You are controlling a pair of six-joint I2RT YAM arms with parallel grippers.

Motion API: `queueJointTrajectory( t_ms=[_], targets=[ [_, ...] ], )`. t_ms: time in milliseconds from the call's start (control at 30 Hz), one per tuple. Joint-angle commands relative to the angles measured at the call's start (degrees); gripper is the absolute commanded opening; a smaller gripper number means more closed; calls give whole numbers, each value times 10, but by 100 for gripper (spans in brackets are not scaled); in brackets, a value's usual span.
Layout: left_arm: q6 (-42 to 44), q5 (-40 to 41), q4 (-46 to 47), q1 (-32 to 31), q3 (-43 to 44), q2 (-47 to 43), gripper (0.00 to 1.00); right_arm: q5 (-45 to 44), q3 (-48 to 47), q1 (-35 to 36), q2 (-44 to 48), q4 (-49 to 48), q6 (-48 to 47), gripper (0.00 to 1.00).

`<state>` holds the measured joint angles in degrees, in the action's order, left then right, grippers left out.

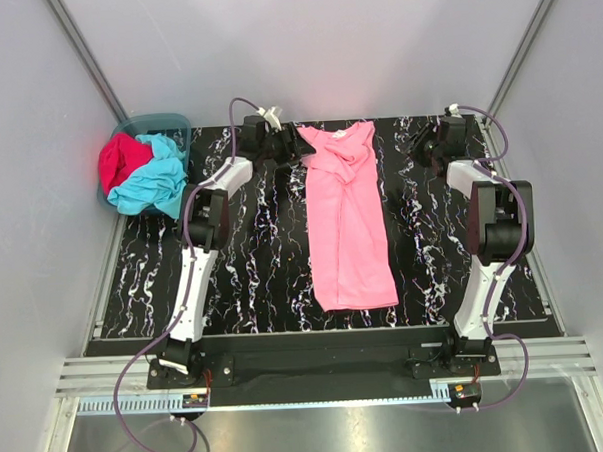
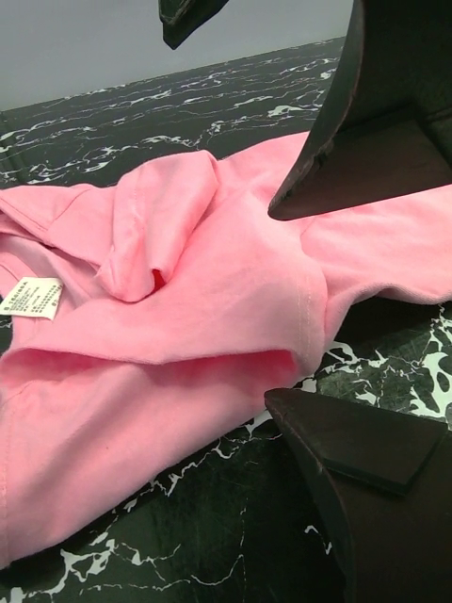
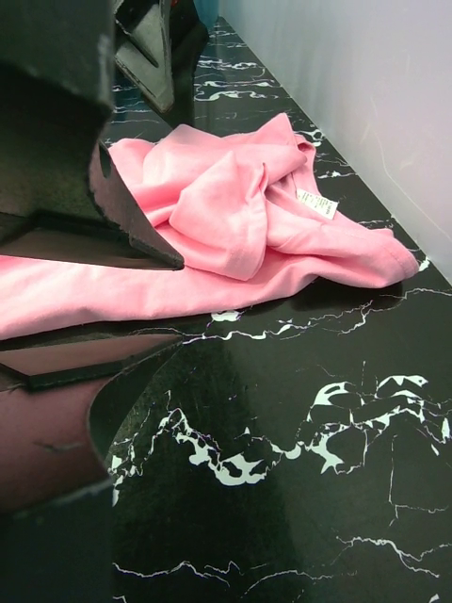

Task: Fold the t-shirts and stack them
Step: Fold the tshirt

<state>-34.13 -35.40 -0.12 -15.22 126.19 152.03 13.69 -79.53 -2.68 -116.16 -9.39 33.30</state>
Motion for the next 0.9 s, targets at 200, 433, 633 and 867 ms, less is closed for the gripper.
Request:
queueJointTrajectory(
  t_ms=[200, 433, 633, 867],
  targets=[
    [-5, -5, 37, -2, 23, 4, 72, 15, -10, -6, 4, -34, 6, 40],
    [-18, -9, 48, -7, 18, 6, 65, 17, -6, -7, 8, -38, 12, 39],
    [-15, -11, 49, -17, 14, 5, 37, 18, 0, -8, 12, -41, 15, 39],
    [-18, -10, 54, -20, 2, -9, 0, 19, 6, -9, 13, -47, 19, 38]
  ],
)
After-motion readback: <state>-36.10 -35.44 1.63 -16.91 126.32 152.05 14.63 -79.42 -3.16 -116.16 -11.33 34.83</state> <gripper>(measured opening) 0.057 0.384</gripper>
